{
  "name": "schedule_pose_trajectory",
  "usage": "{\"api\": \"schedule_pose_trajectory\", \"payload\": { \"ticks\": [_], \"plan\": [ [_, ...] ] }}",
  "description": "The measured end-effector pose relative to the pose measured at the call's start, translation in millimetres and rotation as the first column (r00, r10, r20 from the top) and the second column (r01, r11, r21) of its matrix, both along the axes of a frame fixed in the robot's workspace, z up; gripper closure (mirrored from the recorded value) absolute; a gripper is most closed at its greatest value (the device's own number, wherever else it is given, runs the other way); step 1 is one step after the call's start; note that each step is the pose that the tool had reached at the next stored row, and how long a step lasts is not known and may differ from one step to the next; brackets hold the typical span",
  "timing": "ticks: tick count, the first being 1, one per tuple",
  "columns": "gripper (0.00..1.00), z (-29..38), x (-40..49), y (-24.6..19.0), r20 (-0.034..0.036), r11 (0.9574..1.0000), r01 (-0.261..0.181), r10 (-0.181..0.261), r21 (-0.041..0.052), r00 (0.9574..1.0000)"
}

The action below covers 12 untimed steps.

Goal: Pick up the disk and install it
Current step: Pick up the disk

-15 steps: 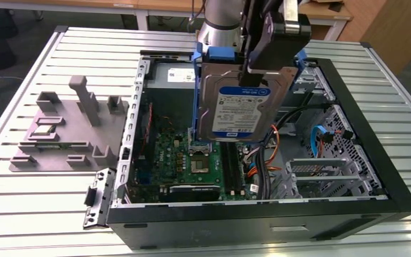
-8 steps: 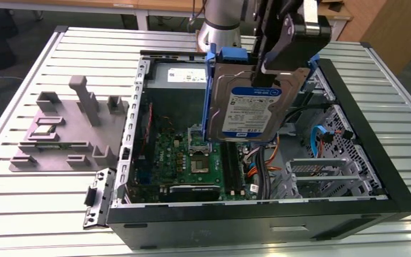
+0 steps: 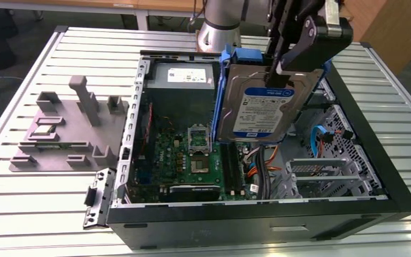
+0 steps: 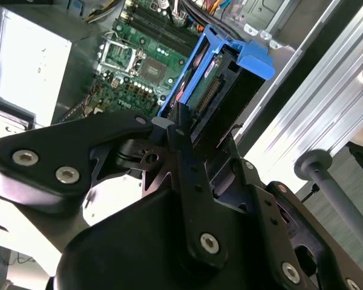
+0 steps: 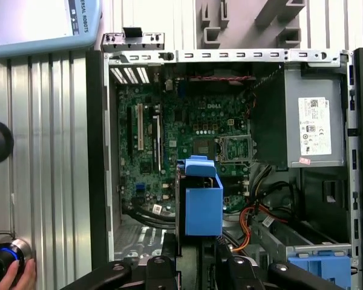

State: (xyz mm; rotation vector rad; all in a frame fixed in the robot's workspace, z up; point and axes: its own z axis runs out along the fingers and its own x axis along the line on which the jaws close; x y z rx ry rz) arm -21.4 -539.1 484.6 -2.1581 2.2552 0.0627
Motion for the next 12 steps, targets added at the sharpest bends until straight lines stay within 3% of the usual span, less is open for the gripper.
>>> {"api": "schedule_pose_trajectory", "payload": {
  "ticks": [12],
  "plan": [
    [0.65,-0.1,4.6,0.0,0.0000,1.0000,0.000,0.000,0.0000,1.0000]
  ]
}}
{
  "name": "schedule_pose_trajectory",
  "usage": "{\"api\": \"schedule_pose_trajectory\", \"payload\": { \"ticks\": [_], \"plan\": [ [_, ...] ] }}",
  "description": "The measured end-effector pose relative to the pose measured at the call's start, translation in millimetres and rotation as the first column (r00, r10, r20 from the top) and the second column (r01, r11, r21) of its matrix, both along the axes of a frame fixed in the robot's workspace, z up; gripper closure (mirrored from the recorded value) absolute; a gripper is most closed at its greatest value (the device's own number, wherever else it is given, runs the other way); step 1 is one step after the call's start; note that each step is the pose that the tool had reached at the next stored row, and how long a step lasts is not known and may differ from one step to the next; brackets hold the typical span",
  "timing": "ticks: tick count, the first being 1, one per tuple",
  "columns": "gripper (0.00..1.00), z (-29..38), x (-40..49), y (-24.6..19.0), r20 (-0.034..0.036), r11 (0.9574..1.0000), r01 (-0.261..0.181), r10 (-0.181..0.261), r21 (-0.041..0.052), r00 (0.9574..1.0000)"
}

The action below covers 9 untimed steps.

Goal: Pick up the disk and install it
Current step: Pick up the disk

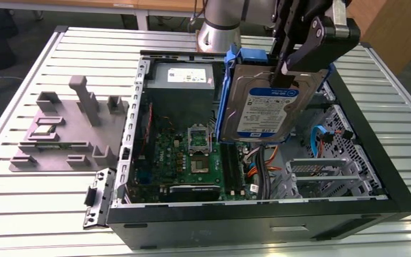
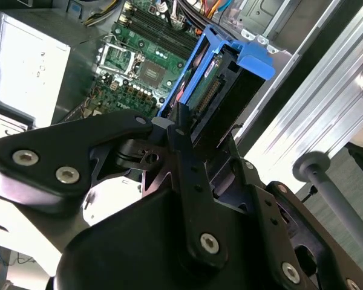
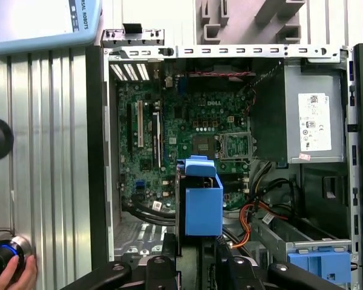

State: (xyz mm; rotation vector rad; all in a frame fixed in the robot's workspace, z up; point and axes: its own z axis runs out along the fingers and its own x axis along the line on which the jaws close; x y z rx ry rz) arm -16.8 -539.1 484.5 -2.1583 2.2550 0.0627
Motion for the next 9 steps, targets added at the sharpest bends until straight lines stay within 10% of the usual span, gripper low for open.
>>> {"api": "schedule_pose_trajectory", "payload": {
  "ticks": [9],
  "plan": [
    [0.65,-0.1,7.7,0.0,-0.0001,1.0000,0.000,0.000,-0.0001,1.0000]
  ]
}}
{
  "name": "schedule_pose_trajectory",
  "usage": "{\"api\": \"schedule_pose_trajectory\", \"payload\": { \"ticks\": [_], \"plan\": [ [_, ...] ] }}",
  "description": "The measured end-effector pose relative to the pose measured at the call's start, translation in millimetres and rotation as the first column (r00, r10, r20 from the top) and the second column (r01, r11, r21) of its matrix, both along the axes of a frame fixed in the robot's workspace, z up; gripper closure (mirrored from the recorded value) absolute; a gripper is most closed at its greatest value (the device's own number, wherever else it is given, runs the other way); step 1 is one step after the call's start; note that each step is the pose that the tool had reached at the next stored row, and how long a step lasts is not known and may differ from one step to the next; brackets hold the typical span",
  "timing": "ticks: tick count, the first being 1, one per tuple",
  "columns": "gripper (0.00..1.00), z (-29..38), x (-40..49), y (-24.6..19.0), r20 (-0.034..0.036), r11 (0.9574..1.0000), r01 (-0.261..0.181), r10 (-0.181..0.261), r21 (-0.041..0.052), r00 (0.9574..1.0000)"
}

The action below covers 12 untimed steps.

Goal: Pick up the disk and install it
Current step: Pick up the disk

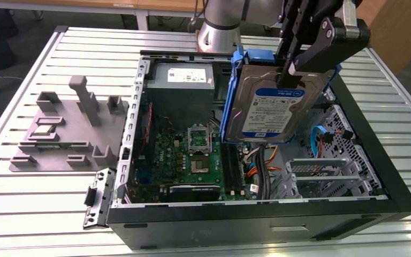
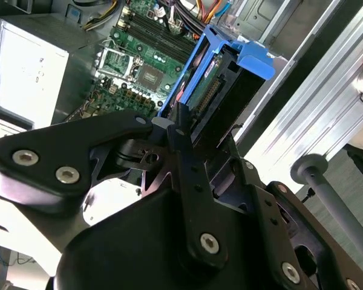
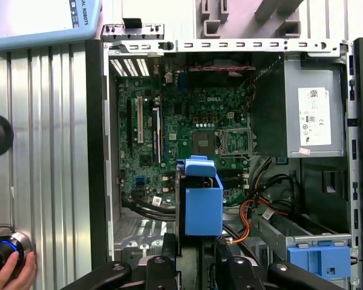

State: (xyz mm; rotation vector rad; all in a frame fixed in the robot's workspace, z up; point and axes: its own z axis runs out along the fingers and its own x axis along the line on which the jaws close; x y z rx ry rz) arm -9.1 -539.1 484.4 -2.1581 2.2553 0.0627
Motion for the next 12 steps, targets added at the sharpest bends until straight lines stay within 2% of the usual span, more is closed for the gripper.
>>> {"api": "schedule_pose_trajectory", "payload": {
  "ticks": [5,12],
  "plan": [
    [0.65,-0.1,4.1,0.0,-0.0001,1.0000,0.000,0.000,0.0001,1.0000],
    [0.65,-0.1,5.0,0.0,0.0000,1.0000,0.000,0.000,0.0000,1.0000]
  ]
}}
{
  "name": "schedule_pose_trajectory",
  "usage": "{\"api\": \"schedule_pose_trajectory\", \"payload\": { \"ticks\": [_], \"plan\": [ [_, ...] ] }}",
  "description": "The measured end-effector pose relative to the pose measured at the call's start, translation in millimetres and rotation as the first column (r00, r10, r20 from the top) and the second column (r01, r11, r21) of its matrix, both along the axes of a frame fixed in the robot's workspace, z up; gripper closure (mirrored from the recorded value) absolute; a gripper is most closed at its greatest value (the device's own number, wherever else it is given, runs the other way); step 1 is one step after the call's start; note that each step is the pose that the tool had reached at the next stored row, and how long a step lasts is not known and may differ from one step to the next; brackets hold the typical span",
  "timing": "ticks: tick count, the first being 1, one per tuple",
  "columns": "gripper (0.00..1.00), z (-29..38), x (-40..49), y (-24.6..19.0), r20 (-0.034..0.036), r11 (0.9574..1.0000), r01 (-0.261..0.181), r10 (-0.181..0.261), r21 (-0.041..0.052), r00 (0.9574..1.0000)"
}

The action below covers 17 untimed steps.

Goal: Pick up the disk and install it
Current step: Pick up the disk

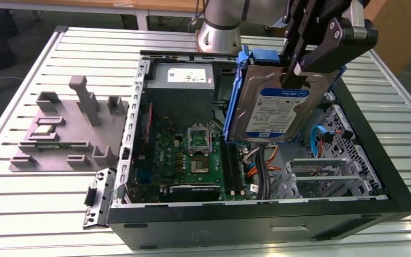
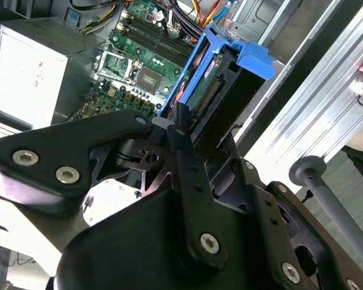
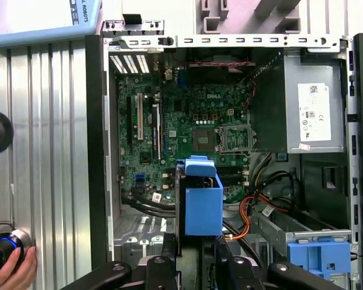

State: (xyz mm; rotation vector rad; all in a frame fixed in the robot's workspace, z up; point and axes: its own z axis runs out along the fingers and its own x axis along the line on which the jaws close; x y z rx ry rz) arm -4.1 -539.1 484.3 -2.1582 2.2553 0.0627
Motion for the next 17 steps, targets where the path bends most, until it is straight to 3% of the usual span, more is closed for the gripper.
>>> {"api": "schedule_pose_trajectory", "payload": {
  "ticks": [9,17],
  "plan": [
    [0.65,0.0,0.9,-0.8,0.0000,1.0000,0.000,0.000,0.0000,1.0000],
    [0.65,-0.1,1.4,-9.0,0.0000,1.0000,0.000,0.000,0.0001,1.0000]
  ]
}}
